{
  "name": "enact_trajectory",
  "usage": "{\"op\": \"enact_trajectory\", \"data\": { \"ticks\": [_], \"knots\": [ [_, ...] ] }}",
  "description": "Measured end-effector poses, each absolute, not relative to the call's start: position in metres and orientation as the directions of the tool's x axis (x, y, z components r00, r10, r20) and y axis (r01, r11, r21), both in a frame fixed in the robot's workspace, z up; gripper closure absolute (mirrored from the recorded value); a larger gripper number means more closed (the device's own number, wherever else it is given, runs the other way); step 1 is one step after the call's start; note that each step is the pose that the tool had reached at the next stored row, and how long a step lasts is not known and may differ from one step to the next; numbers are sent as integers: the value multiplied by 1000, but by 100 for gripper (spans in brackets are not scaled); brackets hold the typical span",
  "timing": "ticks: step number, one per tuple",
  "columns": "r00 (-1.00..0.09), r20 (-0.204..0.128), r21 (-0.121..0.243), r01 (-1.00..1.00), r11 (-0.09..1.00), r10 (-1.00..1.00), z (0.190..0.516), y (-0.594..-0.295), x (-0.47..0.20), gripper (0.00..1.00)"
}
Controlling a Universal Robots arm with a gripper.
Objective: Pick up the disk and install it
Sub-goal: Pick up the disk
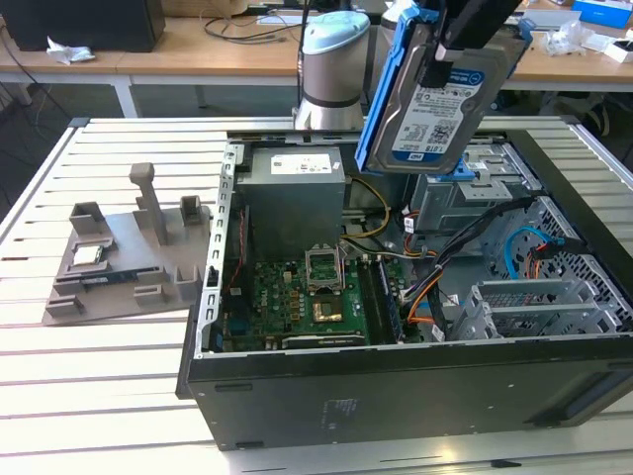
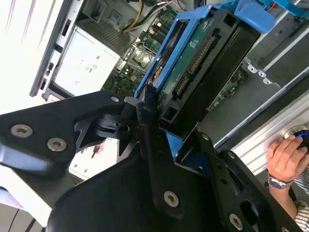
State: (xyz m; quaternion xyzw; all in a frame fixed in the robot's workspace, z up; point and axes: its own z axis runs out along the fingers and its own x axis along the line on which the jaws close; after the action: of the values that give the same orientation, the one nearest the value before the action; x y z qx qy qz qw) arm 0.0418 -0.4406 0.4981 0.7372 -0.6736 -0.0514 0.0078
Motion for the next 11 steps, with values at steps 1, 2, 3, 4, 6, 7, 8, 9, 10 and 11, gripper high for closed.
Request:
{"op": "enact_trajectory", "data": {
  "ticks": [1, 2, 3, 4, 6, 7, 8, 9, 10, 11],
  "knots": [
    [87, -65, 81, -992, -92, -994, 498, -443, 42, 63],
    [87, -65, 81, -992, -92, -994, 498, -445, 43, 63],
    [87, -65, 81, -992, -92, -994, 498, -448, 43, 63],
    [87, -65, 81, -992, -92, -994, 498, -450, 43, 63],
    [87, -65, 81, -992, -92, -994, 497, -455, 44, 63],
    [87, -65, 81, -992, -92, -994, 497, -457, 44, 63],
    [87, -65, 81, -992, -92, -994, 497, -459, 44, 63],
    [87, -65, 81, -992, -92, -994, 497, -461, 45, 63],
    [87, -65, 81, -992, -92, -994, 497, -462, 45, 63],
    [87, -65, 81, -992, -92, -994, 497, -464, 45, 63]
  ]
}}
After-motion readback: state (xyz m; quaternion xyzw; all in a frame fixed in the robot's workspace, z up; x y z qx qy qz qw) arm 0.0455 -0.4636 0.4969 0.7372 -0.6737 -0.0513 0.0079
